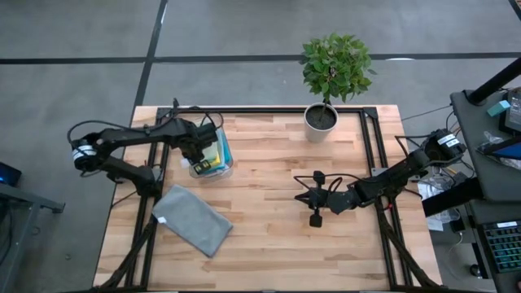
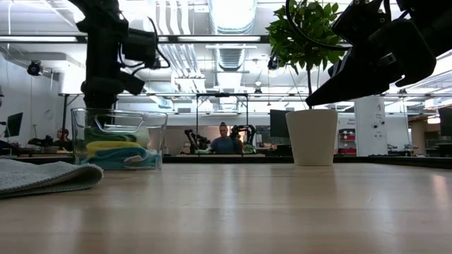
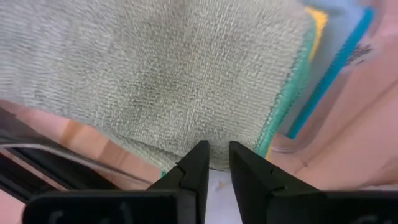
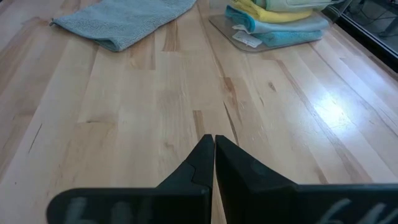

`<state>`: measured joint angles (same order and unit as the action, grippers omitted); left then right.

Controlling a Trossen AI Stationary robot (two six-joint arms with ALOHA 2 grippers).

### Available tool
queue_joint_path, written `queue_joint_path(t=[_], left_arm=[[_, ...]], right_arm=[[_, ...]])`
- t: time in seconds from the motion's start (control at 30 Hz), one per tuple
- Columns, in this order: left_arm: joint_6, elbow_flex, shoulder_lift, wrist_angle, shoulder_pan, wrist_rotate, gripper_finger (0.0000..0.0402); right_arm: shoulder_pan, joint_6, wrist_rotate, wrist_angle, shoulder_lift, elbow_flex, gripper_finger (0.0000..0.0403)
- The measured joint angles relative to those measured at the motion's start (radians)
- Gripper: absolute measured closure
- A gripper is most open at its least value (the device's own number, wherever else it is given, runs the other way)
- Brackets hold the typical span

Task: Fold microfiber towels
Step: Stack the folded light green microfiber towel on top of the yellow microfiber towel on the bin

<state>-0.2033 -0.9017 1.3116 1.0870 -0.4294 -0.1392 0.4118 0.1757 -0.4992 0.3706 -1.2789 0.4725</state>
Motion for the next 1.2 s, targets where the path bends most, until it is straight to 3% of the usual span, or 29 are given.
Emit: queue_joint_path(t=[0.3,0.53,0.87,1.2], left_arm=[[-0.027,-0.024,-0.002,0.010,0.002,0.002,0.0353],[-0.022,-0.037,-0.003,-0.004,0.002,-0.136,0.0353],[-0.080,0.058,-0.003,-0.011,0.002,-0.136,0.0353],[-0.080,0.010,-0.003,-0.007,0.003,-0.136,0.0353]], right_arm=[[0.000,0.000,0.000,0.000,0.000,0.000,0.0394],[0.000,-0.001,0.000,0.000,0.000,0.000,0.0394],[0.000,0.000,0.000,0.000,0.000,0.000,0.0394],[0.000,-0.001,0.000,0.000,0.000,0.000,0.0394]])
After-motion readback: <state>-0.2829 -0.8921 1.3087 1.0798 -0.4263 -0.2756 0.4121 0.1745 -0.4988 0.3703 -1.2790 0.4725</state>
